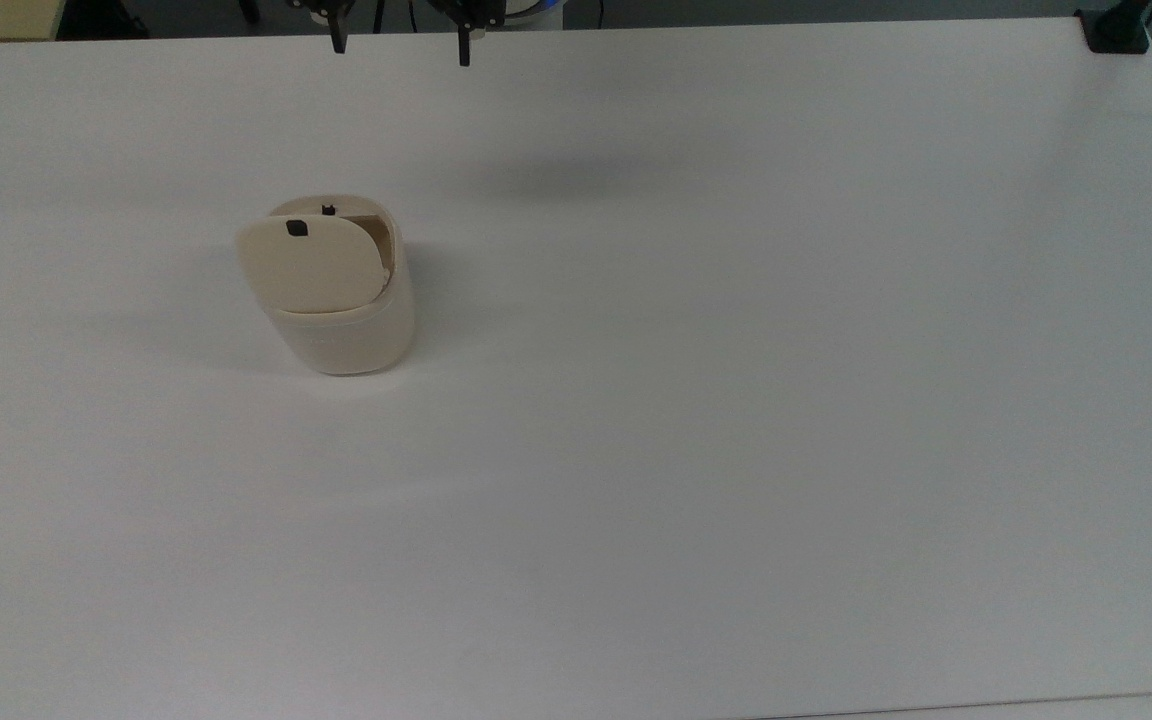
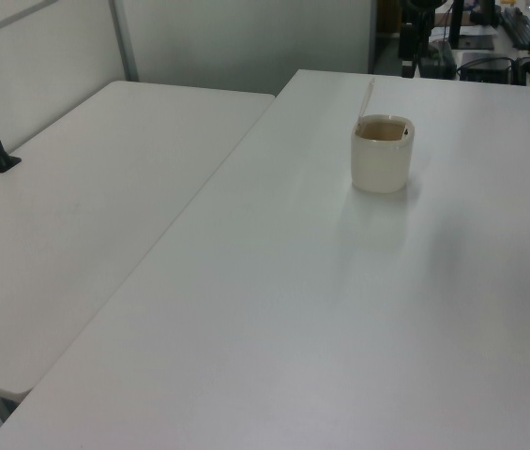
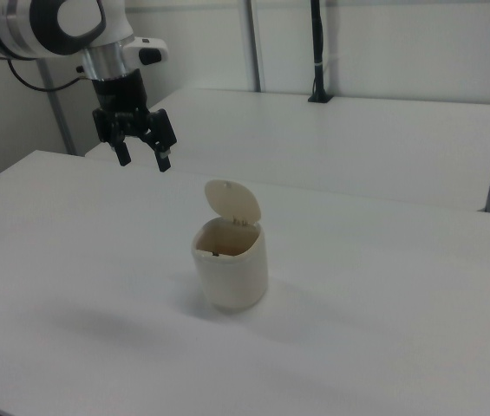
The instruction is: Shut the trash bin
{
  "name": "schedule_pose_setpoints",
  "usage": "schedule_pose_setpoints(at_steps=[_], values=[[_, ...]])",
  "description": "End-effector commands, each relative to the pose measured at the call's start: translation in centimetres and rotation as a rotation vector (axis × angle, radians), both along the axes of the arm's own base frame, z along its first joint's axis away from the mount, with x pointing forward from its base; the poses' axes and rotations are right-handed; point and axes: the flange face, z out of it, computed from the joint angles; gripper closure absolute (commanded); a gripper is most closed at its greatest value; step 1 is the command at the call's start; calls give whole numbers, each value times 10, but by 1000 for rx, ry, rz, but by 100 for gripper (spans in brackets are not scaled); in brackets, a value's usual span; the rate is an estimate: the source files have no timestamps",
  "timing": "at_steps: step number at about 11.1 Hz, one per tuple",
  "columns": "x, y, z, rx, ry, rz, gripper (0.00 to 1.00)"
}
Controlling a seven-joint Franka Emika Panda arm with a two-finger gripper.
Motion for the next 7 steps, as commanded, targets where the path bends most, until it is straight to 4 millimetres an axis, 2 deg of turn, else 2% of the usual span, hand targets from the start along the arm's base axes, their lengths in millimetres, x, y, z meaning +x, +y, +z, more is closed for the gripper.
schedule_pose_setpoints(at_steps=[1, 3, 4, 5, 7], values=[[-6, -2, 6, -12, 7, 3, 26], [-7, -4, 8, -11, 13, 45, 61], [-6, -6, 9, -9, 10, 49, 75], [-6, -6, 11, -9, 8, 50, 80], [-6, -8, 11, -9, 8, 47, 84]])
